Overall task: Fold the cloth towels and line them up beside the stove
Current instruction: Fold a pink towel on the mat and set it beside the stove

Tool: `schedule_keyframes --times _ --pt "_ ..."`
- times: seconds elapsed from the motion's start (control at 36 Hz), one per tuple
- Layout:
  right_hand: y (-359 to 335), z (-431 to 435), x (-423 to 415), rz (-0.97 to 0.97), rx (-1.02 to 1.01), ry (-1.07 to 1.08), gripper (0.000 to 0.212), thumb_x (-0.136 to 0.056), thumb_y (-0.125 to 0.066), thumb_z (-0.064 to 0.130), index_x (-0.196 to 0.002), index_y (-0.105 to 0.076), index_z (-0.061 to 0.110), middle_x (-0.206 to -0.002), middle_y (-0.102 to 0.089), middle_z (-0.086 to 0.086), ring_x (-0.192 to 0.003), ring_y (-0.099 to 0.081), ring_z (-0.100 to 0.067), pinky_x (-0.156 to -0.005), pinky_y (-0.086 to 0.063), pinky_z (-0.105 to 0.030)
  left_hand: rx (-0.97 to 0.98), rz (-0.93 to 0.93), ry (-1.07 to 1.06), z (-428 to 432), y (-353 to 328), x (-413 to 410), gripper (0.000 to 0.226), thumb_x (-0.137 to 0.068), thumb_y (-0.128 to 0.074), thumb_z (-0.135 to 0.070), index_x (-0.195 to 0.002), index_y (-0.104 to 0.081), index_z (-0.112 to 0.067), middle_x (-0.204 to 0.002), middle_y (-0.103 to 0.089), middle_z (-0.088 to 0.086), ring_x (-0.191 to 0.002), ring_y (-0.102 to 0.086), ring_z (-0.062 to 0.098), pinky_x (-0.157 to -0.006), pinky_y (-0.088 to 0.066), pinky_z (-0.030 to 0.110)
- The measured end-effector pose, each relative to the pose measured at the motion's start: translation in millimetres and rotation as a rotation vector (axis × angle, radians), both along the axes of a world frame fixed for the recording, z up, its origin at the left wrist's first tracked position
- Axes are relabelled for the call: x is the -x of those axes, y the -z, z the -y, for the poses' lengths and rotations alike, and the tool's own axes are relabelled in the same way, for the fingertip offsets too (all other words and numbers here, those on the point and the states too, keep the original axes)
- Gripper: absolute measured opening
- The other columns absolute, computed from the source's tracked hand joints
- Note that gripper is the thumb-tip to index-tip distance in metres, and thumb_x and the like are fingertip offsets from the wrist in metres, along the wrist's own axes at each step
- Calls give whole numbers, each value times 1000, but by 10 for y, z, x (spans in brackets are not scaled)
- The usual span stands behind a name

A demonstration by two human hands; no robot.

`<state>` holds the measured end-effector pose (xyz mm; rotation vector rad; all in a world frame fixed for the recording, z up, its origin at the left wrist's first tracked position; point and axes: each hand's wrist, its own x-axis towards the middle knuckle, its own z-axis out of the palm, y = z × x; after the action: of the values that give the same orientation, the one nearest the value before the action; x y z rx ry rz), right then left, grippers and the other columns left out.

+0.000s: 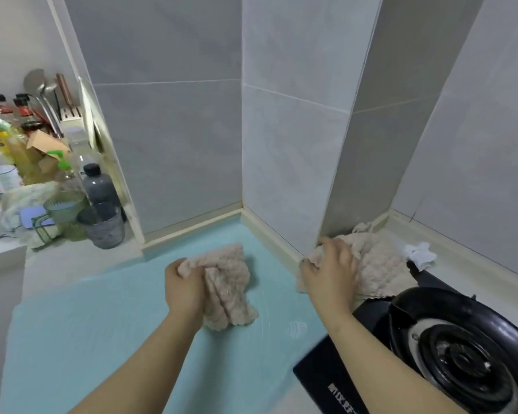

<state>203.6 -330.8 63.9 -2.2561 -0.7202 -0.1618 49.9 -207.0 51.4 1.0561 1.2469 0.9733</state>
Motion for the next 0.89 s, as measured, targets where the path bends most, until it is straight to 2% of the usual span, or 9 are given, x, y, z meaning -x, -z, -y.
schedule_keyframes --times 0.08,0.19,0.28,0.39,0.44,0.56,0.69,0.81,0.89 --pt "105 3 -236 -189 234 117 74 -83 -64 34 -144 -22 28 -153 -14 -6 -139 -17 -27 -108 -24 -42 -48 -46 207 -124 5 -32 52 -93 -51 -20 -141 -31 -22 -140 -39 5 -115 -44 25 -95 -37 36" --pt "231 -31 -377 -291 118 71 30 -85 -50 7 -112 -60 15 -116 -59 -13 -102 -54 -31 -83 -49 -38 -212 -382 379 -128 91 -128 69 -87 -59 -26 -144 -21 -29 -150 -19 5 -131 -34 32 -105 -35 44" --pt "138 -117 -212 -384 -83 -50 18 -83 -47 -1 -87 -63 5 -86 -62 -10 -82 -54 -25 -65 -40 -30 -417 -612 458 -100 131 -177 76 -82 -62 -20 -145 -21 -29 -153 -10 7 -135 -26 30 -106 -33 42" --pt "-107 -280 121 -627 -175 -454 30 -81 -47 -8 -77 -63 16 -75 -63 4 -74 -57 -9 -69 -44 -18 -527 -725 724 -50 139 -226 89 -60 -69 -48 -139 -30 -40 -156 0 1 -143 -4 24 -113 -20 46" --pt "-204 -321 216 -655 -129 -626 38 -81 -47 -11 -77 -64 23 -76 -64 11 -73 -59 -2 -70 -46 -11 -463 -628 791 -60 128 -223 84 -49 -57 -59 -129 -48 -34 -154 -12 -1 -142 -14 23 -112 -24 47" --pt "-322 -308 210 -820 -324 -693 34 -84 -46 -13 -84 -63 16 -78 -65 8 -71 -62 3 -66 -46 -8 -421 -336 554 -117 91 -172 10 -84 -60 -13 -88 -68 -16 -111 -58 -3 -105 -54 16 -87 -41 28" --pt "-105 -172 -57 -471 -453 -35 17 -86 -52 3 -75 -59 15 -78 -58 1 -80 -56 -18 -67 -42 -23 -296 -276 138 -254 -56 -75 19 -92 -42 -15 -76 -53 -16 -78 -57 4 -64 -47 19 -58 -37 30" --pt "147 -13 -356 -246 86 128 28 -87 -53 17 -114 -59 21 -137 -39 -4 -123 -35 -30 -104 -31 -39 -214 -175 -350 -333 -207 -82 7 -94 -36 -16 -90 -42 -13 -92 -49 6 -79 -45 24 -74 -39 36" --pt "257 71 -507 -262 444 -3 54 -91 -49 19 -142 -32 29 -153 -21 -2 -131 -27 -33 -110 -26 -40 -147 107 -307 -384 -250 -114 17 -91 -44 -13 -106 -38 -17 -111 -46 5 -99 -47 22 -91 -40 36"
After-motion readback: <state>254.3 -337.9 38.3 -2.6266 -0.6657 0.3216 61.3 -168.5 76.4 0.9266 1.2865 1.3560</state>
